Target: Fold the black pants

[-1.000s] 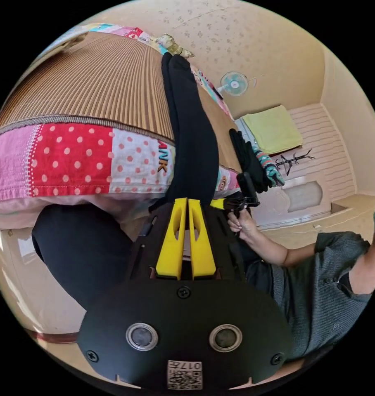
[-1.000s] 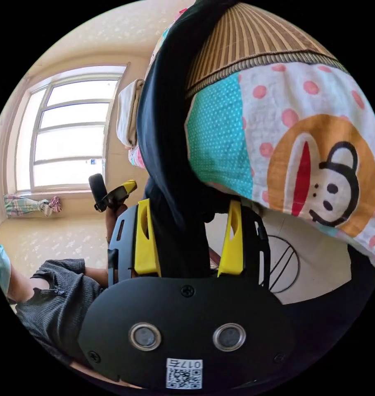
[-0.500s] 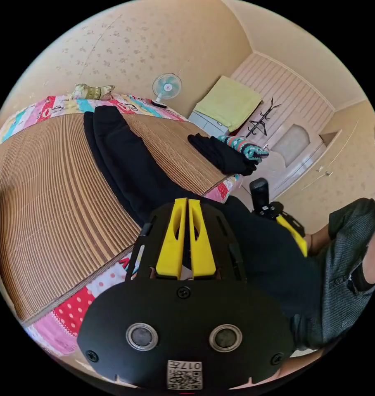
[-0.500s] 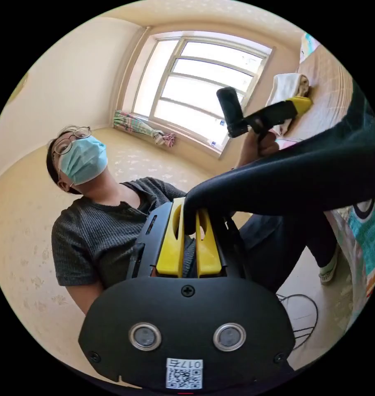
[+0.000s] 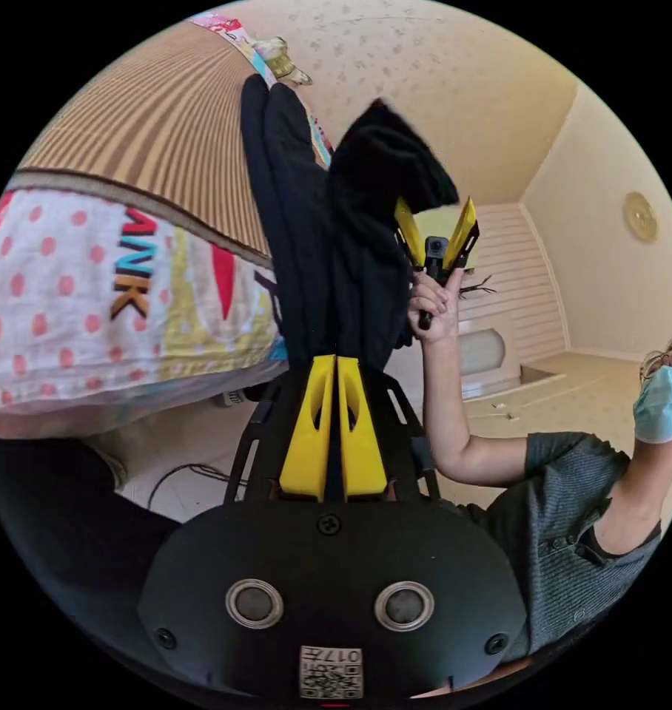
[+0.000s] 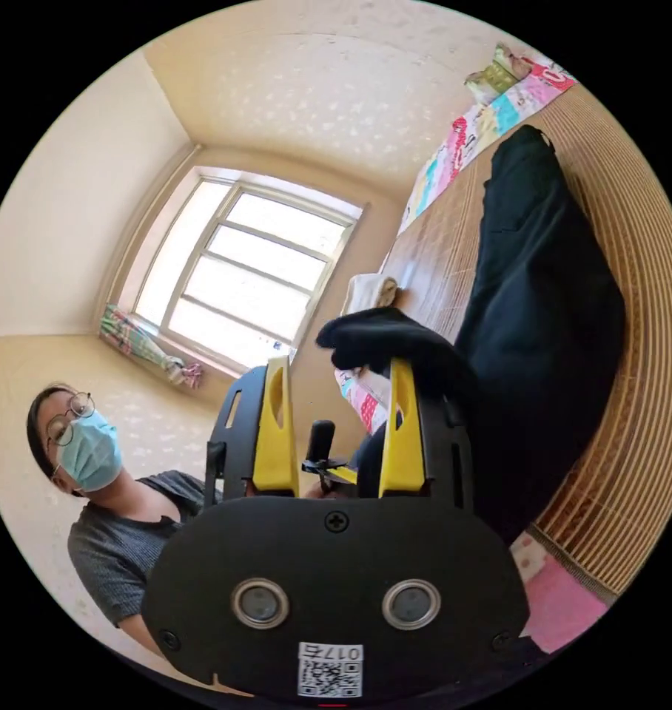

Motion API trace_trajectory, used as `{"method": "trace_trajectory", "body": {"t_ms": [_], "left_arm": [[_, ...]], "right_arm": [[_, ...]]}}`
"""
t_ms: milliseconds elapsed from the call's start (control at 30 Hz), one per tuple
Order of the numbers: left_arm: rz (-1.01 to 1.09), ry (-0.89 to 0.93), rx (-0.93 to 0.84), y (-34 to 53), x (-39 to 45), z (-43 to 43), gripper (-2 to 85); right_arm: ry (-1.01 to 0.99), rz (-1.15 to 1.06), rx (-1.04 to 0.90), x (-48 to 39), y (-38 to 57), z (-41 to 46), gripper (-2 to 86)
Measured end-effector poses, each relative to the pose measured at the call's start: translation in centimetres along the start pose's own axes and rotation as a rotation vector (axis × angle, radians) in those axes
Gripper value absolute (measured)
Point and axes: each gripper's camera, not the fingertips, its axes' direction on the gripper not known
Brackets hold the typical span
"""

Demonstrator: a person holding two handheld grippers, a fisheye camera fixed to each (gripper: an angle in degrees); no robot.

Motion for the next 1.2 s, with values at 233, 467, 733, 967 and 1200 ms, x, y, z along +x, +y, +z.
{"method": "trace_trajectory", "body": {"t_ms": [233,467,733,967,1200], "left_arm": [[0.055,-0.107,0.095,0.9,0.5,-5.0,-0.7],[0.250,-0.189,0.033,-2.2,5.0,-2.3,2.7],[0.442,-0.236,0.065,-7.1,10.6,-1.4,-0.1],[0.504,-0.339,-0.021,-14.2,9.2,1.4,-1.0],[0.380,-0.009,-0.434,-11.7,2.6,12.2,-0.8]], "right_arm": [[0.549,0.168,0.029,-1.8,8.3,-5.7,20.6],[0.299,0.415,-0.279,7.2,14.8,-4.7,17.4],[-0.276,0.261,-0.265,6.7,16.7,-5.6,8.4],[-0.793,-0.091,-0.336,-4.3,17.7,-4.4,7.2],[-0.758,-0.223,-0.146,-7.7,11.3,-9.9,8.0]]}}
